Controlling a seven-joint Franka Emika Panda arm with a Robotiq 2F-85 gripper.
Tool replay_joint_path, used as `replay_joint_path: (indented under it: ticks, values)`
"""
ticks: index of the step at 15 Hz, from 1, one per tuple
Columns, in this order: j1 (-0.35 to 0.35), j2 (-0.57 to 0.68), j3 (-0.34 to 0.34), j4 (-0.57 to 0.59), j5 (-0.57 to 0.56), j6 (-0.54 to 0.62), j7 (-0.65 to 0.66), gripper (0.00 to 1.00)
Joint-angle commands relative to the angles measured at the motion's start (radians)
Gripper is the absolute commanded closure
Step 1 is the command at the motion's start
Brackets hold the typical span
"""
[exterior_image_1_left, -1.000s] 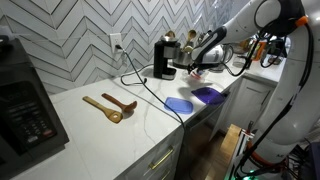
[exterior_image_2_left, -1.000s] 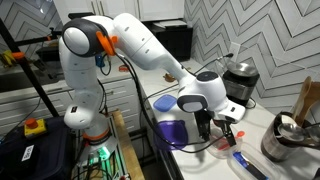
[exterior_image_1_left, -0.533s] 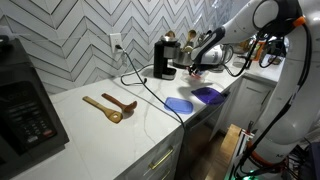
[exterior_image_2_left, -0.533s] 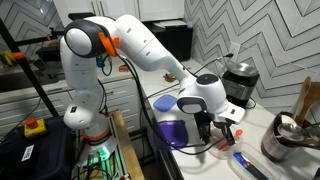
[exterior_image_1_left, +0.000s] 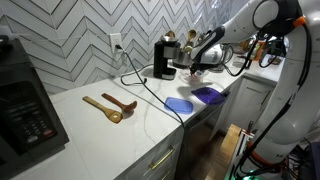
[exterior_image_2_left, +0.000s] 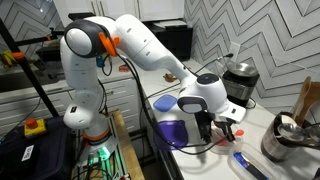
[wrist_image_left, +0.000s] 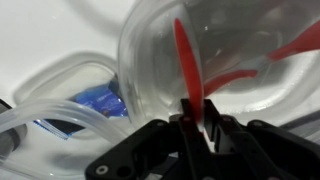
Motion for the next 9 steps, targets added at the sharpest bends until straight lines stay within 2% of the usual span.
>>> replay_joint_path:
  ticks: [1, 4, 9]
  values:
    - [-0.007, 0.004, -0.007, 0.006, 0.0, -0.004, 0.002, 0.96]
    - [-0.003, -0.007, -0.024, 0.017, -0.008, -0.027, 0.035, 0.96]
    - [-0.001, -0.012, -0.05, 0.067, -0.051, -0.111, 0.189, 0.96]
